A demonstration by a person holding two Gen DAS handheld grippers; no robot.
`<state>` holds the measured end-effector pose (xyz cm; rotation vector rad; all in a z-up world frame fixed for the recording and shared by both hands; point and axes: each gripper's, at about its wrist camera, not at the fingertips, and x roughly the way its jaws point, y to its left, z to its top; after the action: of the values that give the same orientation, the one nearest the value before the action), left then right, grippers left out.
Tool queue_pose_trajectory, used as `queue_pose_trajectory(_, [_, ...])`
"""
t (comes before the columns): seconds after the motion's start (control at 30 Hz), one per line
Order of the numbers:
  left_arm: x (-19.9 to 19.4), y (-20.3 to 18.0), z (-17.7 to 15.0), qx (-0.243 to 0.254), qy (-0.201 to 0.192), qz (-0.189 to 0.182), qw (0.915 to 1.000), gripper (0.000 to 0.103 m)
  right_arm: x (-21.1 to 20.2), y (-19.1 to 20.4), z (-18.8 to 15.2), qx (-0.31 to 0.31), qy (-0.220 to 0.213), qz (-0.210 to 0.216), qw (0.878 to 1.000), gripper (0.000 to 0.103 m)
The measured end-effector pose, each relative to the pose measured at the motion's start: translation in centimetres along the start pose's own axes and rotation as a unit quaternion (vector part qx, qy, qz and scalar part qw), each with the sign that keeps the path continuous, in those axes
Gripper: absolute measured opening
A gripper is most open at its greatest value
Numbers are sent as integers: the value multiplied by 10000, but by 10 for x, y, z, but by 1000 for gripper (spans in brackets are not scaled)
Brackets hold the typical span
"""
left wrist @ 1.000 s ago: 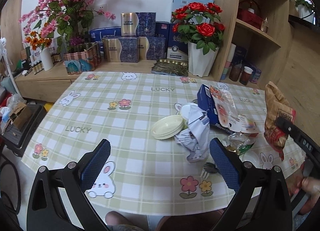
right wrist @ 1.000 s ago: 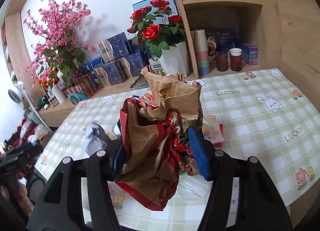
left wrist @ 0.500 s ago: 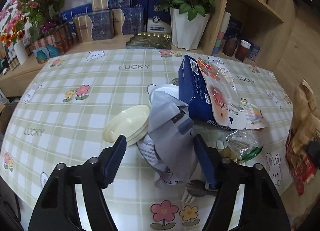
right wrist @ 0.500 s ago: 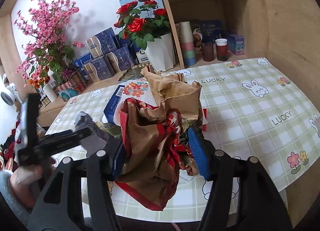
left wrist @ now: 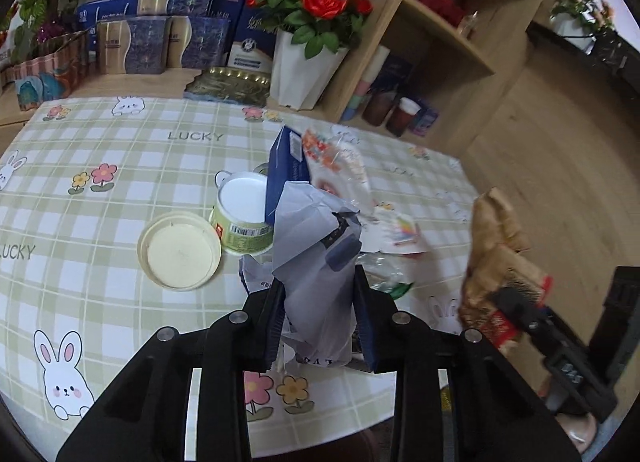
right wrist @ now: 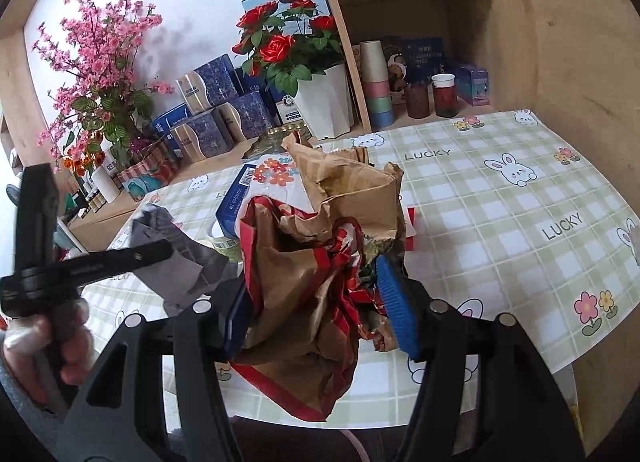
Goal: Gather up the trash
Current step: 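Carry both held bags down over the brown bin on the floor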
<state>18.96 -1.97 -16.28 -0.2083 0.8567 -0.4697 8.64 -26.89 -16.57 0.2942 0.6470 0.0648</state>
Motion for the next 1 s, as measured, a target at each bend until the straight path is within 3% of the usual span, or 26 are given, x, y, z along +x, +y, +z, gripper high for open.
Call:
queue_pose_trajectory(0.2, [-49,-13,-9,226,-288,-48,9993,31,-15,11,-7,-184,-9,119,9998,59])
queue_pose_trajectory(0.33, [-74,-11,-35,159,-152,-215,9995,31,-25,16,-16,-265,66,174,9995,59])
queue_pose_trajectory(0.63, [-110,1,-108,130,124,-166,9997,31,-53,26,-53,-465,303,296,9980,59])
queue_pose_trajectory(0.8, [-119,7,-140,28,189,-78,9998,31,-64,31,-78,-447,458,376,9972,59])
queue_pose_trajectory(1.0, [-111,0,-181,403,519,32,9978,32,-79,32,-110,-479,390,448,9971,60])
